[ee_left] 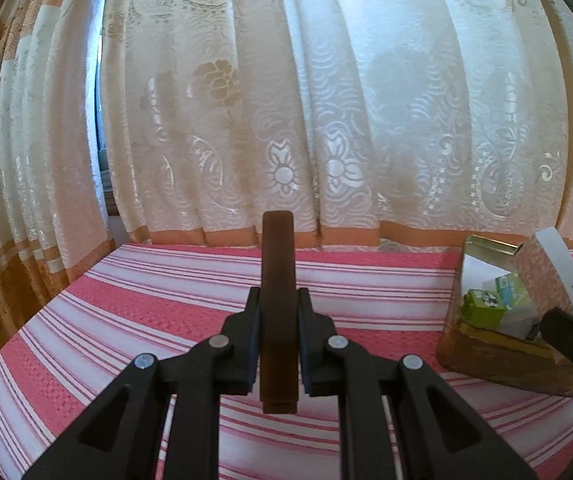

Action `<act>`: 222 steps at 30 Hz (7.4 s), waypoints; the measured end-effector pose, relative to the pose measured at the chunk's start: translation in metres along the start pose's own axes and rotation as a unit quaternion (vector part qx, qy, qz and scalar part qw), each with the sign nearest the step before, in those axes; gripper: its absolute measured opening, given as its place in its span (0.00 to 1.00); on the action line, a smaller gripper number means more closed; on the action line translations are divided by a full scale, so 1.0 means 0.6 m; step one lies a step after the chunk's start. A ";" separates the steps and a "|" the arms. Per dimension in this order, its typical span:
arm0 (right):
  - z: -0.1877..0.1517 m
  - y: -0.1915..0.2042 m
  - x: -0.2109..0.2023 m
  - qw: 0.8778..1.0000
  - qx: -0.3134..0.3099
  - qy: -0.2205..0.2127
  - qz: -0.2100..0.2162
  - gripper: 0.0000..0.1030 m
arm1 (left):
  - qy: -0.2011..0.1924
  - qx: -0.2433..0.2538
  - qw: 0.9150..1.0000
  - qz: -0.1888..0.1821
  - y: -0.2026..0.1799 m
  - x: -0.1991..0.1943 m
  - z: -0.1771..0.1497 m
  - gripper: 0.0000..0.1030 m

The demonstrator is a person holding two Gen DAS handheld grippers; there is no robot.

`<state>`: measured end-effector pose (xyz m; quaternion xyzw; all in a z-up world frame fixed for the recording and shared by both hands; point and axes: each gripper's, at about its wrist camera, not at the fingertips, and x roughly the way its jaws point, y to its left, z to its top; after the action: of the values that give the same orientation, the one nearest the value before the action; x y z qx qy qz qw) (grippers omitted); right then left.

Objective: Organize rigid objects

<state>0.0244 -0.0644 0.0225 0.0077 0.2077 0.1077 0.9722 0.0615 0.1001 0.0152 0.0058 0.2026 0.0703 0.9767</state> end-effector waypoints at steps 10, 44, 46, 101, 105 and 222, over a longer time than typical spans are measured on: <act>0.000 -0.054 -0.025 1.000 0.000 -0.014 -0.023 0.42 | -0.009 0.004 1.000 -0.018 -0.060 -0.025 0.001 0.13; 0.005 -0.285 -0.073 0.991 0.047 -0.037 -0.122 0.42 | -0.015 0.044 0.994 -0.104 -0.295 -0.053 0.020 0.13; 0.005 -0.293 -0.070 0.990 0.045 -0.037 -0.131 0.42 | -0.011 0.043 0.993 -0.108 -0.309 -0.050 0.021 0.13; 0.010 -0.341 0.018 0.990 0.037 0.085 -0.103 0.43 | 0.123 0.041 0.982 -0.135 -0.403 0.052 0.013 0.13; 0.011 -0.341 0.022 0.990 0.036 0.093 -0.096 0.43 | 0.131 0.042 0.980 -0.140 -0.407 0.055 0.010 0.13; -0.045 -0.174 -0.175 0.972 0.052 -0.140 -0.182 0.91 | -0.033 0.006 0.998 -0.055 -0.232 -0.117 -0.022 1.00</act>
<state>-0.0586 -0.1898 0.0340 0.0359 0.0729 -0.0838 0.9932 0.0113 -0.0475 0.0253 0.0032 0.1705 0.0145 0.9852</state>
